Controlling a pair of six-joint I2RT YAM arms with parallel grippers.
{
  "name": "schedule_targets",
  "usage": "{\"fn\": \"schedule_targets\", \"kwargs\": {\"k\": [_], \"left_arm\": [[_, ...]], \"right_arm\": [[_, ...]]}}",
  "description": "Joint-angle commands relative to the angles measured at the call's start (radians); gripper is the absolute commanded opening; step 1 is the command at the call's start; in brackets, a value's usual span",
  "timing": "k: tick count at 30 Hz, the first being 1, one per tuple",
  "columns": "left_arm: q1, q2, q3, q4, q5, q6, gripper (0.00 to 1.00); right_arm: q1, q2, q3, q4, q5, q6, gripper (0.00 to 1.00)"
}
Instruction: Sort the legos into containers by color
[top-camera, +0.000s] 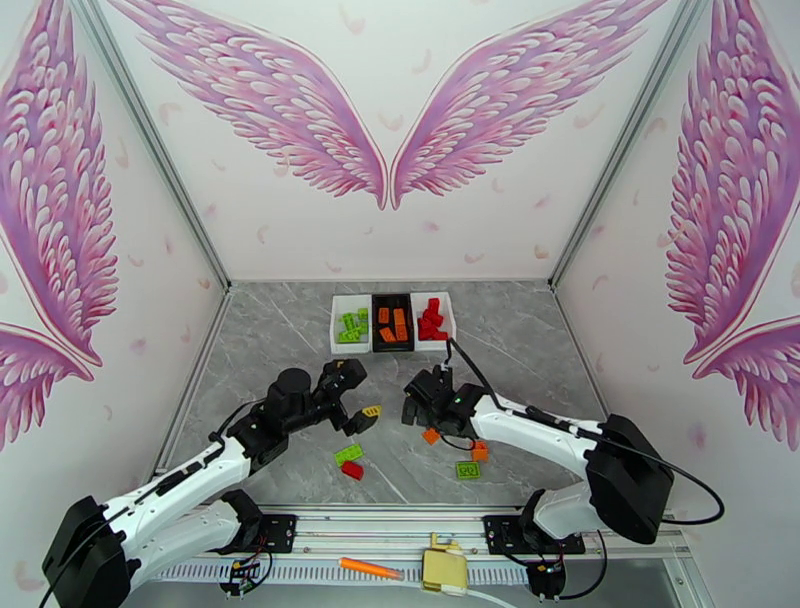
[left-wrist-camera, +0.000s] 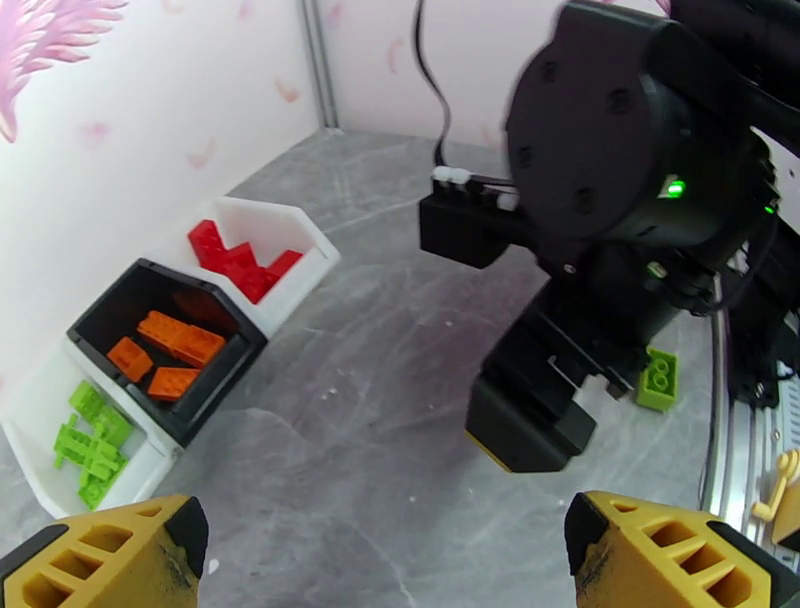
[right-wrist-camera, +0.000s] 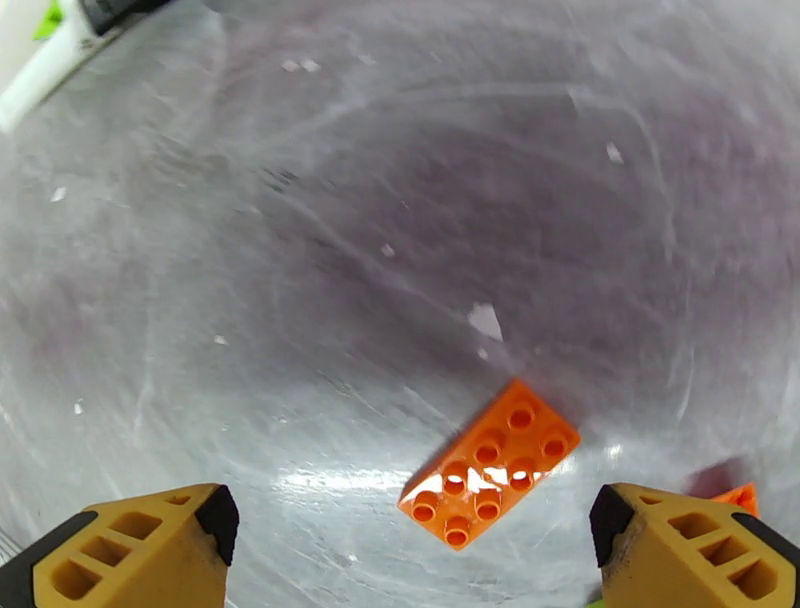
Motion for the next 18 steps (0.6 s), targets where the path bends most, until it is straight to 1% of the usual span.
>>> {"fn": "schedule_targets", "kwargs": {"k": [1, 4, 7, 12, 18], "left_arm": [[-0.025, -0.040, -0.028, -0.050, 0.079, 0.086, 0.99], [-0.033, -0.049, -0.037, -0.065, 0.095, 0.128, 0.99], [-0.039, -0.047, -0.038, -0.075, 0.084, 0.141, 0.99], [-0.045, -0.046, -0.047, -0.066, 0.079, 0.145, 0.99], [-0.053, -0.034, -0.058, -0.046, 0.080, 0.126, 0.99]], "right_arm": [[0.004, 0.043, 0.045, -0.086, 0.006, 0.172, 0.95], [0.003, 0.067, 0.034, -0.057, -0.032, 0.217, 0.92], [0.004, 0.079, 0.013, -0.011, -0.056, 0.251, 0.88], [0.003, 0.120, 0.024, -0.004, -0.067, 0.257, 0.78], [0.003, 0.156, 0.013, 0.022, -0.089, 0.267, 0.75]]}}
